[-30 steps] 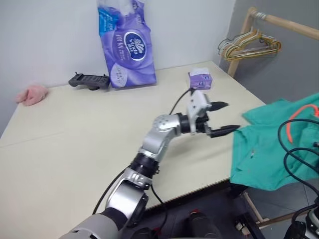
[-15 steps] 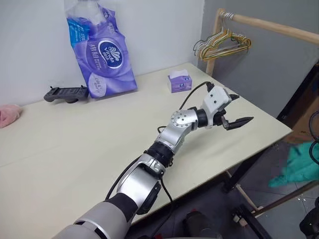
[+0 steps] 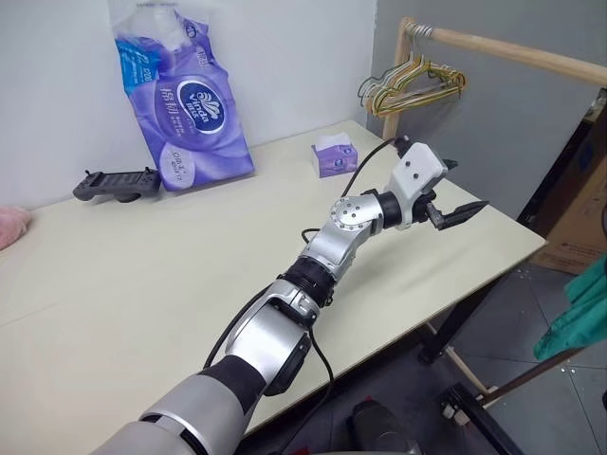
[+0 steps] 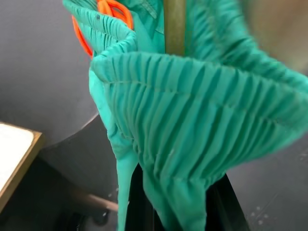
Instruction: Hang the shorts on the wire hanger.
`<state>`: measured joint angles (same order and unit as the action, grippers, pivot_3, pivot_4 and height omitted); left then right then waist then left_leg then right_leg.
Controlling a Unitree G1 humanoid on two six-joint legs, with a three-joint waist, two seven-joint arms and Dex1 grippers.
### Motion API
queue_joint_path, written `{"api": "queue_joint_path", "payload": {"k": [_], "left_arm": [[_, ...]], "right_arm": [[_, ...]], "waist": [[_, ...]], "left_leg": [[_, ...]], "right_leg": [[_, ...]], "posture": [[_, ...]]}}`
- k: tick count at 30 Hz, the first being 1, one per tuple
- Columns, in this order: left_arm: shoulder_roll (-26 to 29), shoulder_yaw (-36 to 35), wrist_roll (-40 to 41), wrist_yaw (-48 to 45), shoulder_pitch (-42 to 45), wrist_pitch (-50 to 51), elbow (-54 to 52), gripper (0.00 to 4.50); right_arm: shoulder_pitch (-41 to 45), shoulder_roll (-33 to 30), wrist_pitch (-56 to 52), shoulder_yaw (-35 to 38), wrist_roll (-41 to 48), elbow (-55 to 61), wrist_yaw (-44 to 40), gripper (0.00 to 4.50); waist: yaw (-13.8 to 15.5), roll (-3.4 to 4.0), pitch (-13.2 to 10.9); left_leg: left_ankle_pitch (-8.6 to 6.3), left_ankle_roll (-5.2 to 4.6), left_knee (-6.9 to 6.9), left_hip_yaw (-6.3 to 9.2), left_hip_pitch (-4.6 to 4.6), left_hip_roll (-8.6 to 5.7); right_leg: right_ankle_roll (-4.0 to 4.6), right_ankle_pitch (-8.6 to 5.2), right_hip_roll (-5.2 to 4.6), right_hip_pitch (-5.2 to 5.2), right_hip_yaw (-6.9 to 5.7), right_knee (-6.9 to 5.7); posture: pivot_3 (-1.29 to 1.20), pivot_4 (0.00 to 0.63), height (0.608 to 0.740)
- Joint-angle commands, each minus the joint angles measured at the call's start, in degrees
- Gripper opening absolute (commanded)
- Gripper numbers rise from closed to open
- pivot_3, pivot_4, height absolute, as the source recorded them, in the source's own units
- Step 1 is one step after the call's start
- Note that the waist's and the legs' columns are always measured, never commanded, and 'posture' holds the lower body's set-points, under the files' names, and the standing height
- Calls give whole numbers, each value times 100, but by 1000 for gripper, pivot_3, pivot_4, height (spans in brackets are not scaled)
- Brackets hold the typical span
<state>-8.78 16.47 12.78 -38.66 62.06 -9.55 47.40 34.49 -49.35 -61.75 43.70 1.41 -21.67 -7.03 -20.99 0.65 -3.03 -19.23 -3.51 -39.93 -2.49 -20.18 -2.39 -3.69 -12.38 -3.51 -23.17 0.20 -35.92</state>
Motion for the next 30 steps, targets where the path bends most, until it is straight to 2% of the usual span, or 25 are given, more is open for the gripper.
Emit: {"api": "queue_joint_path", "payload": {"k": [1,3,10,14,21,27,30], "left_arm": [[-1058,-98,68,52,395,-64,-161,4500],[-1039,-97,72,62,386,-48,-179,4500],[-974,-85,58,72,350,-12,-206,4500],[-989,-65,56,60,332,4,-227,4500],[-1053,5,66,-33,244,29,-272,4500],[-1020,26,93,-116,167,57,-333,4500],[-989,32,104,-132,139,79,-368,4500]], "right_arm": [[117,-84,211,69,192,56,81,390],[74,-72,205,69,256,80,107,748],[-215,29,122,34,317,475,316,3131],[-649,309,-89,89,183,1401,610,4487],[-1335,1336,-1158,229,126,3863,938,4487],[-1262,2060,-2822,25,-260,6211,1300,4487],[-1196,2301,-3075,-200,-445,6832,1387,4487]], "waist": [[19,-3,-2],[31,-3,-2],[43,-11,-6],[94,-15,-9],[167,-16,-10],[149,-16,-16],[109,-26,-22]], "left_leg": [[0,-1,0,-2,0,-1],[-1,-1,0,-4,1,-2],[-7,-7,1,-26,11,-2],[-9,-8,1,-29,11,-4],[-12,-2,1,-29,13,-2],[-16,2,1,-30,17,2],[-17,4,2,-29,19,3]], "right_leg": [[-2,0,0,0,4,0],[-5,0,0,0,12,0],[-19,-2,3,0,39,0],[-26,-3,3,0,46,0],[-32,-5,14,-1,64,-1],[-33,-5,20,-4,70,-1],[-33,-5,21,-5,70,-1]], "posture": [[-398,38,740],[-391,39,740],[-388,42,740],[-399,44,740],[-432,49,740],[-446,56,740],[-448,59,740]]}}
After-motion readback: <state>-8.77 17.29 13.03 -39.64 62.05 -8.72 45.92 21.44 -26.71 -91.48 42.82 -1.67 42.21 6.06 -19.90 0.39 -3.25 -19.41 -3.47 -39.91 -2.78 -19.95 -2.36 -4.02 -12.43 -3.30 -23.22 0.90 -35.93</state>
